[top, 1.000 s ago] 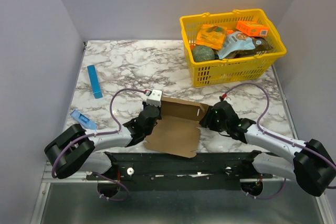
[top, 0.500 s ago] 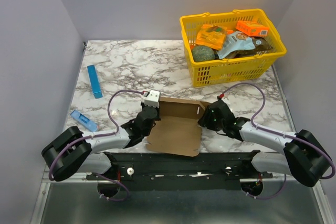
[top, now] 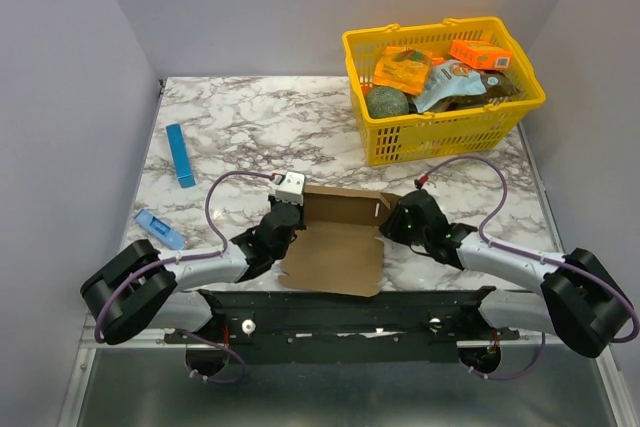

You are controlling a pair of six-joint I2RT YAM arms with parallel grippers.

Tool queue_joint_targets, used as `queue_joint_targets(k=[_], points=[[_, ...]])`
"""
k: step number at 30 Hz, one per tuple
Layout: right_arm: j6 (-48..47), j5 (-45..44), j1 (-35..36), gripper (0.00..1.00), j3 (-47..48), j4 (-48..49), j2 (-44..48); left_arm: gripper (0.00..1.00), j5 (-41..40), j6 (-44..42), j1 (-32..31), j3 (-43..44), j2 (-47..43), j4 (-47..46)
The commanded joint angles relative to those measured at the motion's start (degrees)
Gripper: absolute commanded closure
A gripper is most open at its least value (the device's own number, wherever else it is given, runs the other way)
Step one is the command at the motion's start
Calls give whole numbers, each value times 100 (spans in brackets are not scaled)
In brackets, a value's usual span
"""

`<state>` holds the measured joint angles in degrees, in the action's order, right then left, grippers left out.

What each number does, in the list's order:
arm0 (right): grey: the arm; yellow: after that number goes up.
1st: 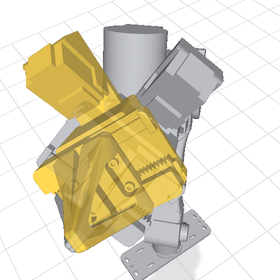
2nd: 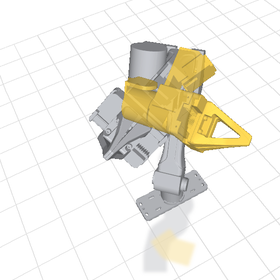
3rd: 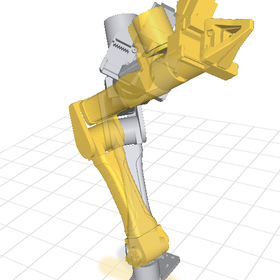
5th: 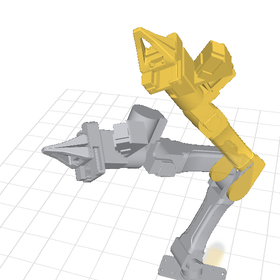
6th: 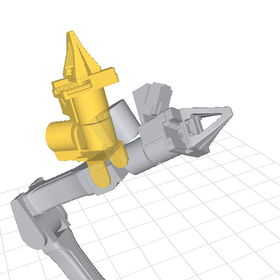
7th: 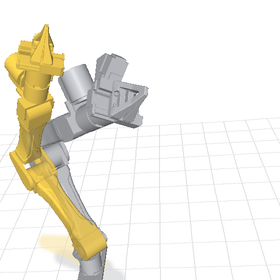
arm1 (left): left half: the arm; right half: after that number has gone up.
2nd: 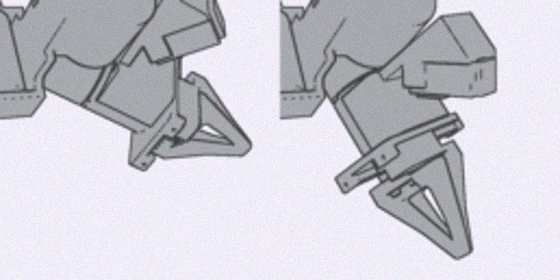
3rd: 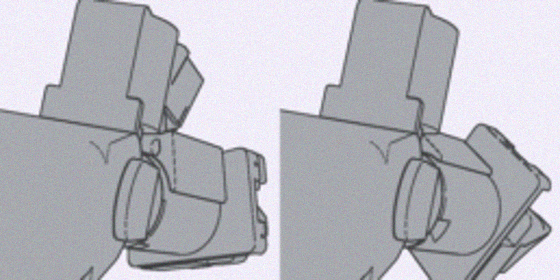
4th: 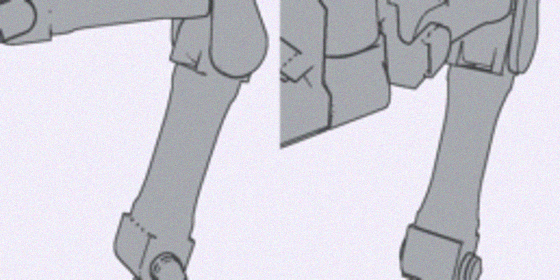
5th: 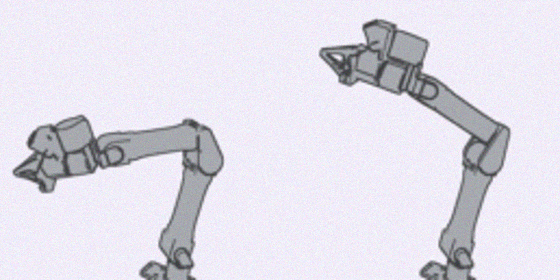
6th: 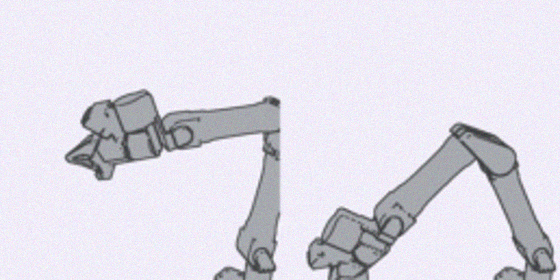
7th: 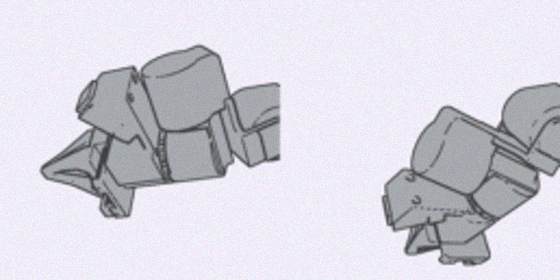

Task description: Fold the paper box

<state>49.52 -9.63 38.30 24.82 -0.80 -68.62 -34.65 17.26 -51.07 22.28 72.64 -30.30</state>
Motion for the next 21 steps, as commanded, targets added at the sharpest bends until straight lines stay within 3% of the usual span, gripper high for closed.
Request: queue_joint_targets(k=[1,9,13,21], points=[[-135,-233,37,69,-65,404,60,100,125,50,-26,74,145,-134],[-206,-224,195,82,93,554,-318,100,187,59,-44,118,250,-151],[-109,-478,519,83,155,554,-319,100,222,85,-79,171,329,-151],[365,-1954,1363,85,769,-306,-511,100,231,102,-149,215,373,-151]])
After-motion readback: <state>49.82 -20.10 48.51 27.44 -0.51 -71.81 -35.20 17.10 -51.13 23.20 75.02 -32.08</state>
